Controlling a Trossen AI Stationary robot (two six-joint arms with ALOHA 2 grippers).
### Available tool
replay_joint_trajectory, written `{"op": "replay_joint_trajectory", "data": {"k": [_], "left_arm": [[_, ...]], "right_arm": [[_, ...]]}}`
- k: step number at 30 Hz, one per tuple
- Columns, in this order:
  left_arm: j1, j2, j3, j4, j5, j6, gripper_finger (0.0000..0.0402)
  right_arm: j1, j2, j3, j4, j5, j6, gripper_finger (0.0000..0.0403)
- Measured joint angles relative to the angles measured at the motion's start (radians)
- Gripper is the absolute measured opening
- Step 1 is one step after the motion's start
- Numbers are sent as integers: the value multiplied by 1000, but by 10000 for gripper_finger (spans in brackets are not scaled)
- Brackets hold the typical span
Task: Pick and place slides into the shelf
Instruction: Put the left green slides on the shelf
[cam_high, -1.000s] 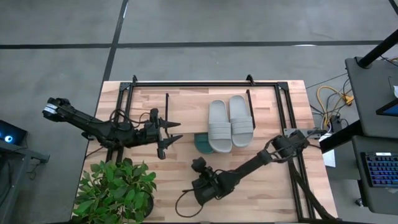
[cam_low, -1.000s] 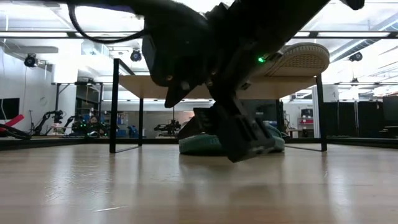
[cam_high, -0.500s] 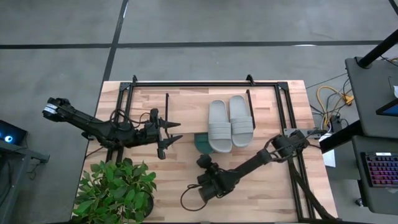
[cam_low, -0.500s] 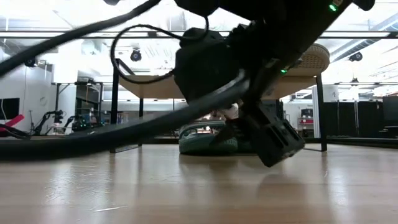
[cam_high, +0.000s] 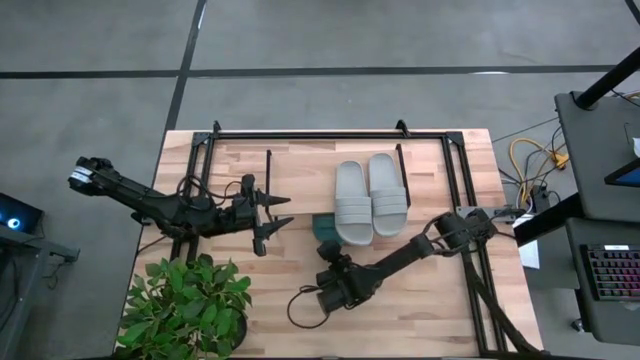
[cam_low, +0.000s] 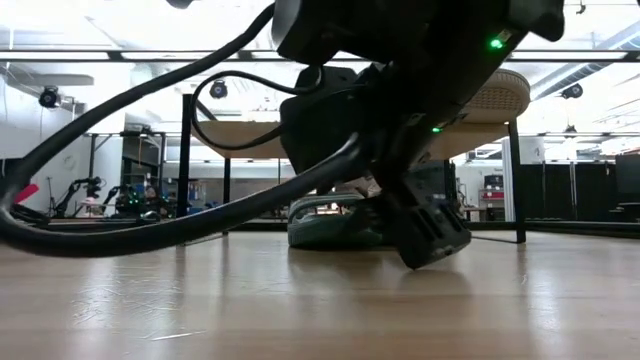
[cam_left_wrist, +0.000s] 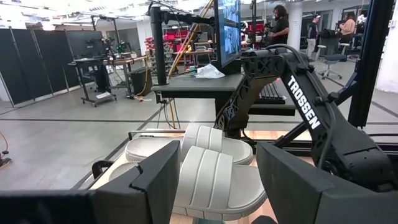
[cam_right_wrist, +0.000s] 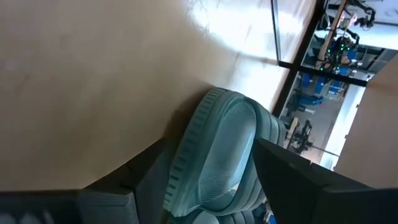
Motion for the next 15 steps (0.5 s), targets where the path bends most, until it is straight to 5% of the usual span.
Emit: {"op": "replay_joint_trajectory", "data": {"k": [10,15], "left_arm": [[-1,0,-1,0,0,0,196],[-1,0,-1,0,1,0,196]], "right_arm": [[-36,0,-1,8,-13,8,218],[-54,-2,-1,7,-89,22,182]]}}
